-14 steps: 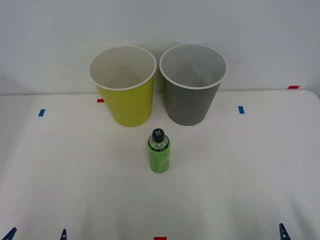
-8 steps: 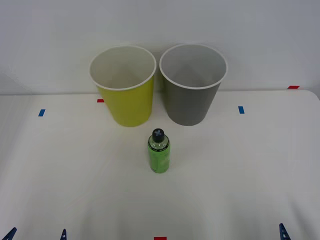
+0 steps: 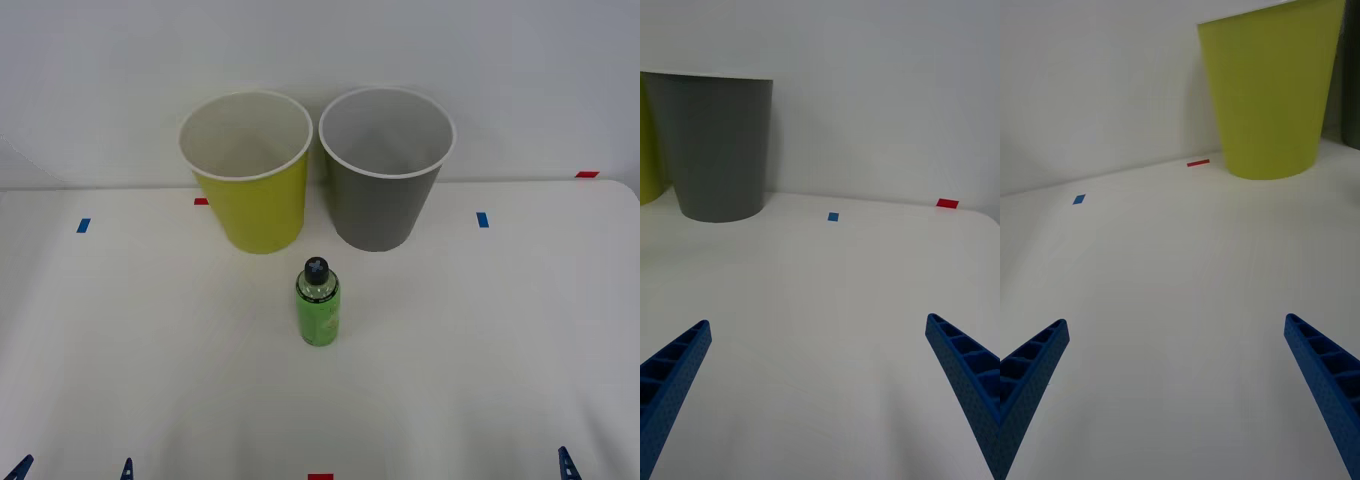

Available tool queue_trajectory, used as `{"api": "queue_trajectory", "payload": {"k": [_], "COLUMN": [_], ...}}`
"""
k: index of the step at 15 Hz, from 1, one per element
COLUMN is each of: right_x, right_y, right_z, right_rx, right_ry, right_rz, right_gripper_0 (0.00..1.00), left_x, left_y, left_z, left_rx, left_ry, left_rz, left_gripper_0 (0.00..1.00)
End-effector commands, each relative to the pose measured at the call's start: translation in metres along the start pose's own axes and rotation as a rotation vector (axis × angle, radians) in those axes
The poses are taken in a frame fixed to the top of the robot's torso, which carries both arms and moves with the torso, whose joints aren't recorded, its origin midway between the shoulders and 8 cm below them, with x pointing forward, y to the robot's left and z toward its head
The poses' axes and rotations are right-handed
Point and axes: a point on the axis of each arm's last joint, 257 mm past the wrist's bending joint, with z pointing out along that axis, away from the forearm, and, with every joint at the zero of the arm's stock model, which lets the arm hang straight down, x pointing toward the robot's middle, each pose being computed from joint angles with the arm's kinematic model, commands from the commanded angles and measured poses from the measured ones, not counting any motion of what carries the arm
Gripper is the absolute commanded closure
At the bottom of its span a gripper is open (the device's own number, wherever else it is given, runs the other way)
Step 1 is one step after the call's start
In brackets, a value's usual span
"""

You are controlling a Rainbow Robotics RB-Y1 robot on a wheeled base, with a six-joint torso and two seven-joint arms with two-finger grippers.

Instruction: Put cans in the gray bin and PET bottles in the light green bin.

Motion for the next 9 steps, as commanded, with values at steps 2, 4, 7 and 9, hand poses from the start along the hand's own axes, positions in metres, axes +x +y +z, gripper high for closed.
{"api": "queue_trajectory", "payload": {"k": [2, 4, 7, 9], "right_x": [0.0, 0.0, 0.0, 0.0], "right_y": [0.0, 0.0, 0.0, 0.0], "right_z": [0.0, 0.0, 0.0, 0.0], "right_rx": [0.0, 0.0, 0.0, 0.0], "right_ry": [0.0, 0.0, 0.0, 0.0], "right_rz": [0.0, 0.0, 0.0, 0.0], "right_gripper_0": [0.0, 0.0, 0.0, 0.0], "left_x": [0.0, 0.0, 0.0, 0.0], "left_y": [0.0, 0.0, 0.0, 0.0], "left_z": [0.0, 0.0, 0.0, 0.0], "left_rx": [0.0, 0.0, 0.0, 0.0], "left_ry": [0.0, 0.0, 0.0, 0.0], "left_rz": [0.0, 0.0, 0.0, 0.0], "left_gripper_0": [0.0, 0.0, 0.0, 0.0]}}
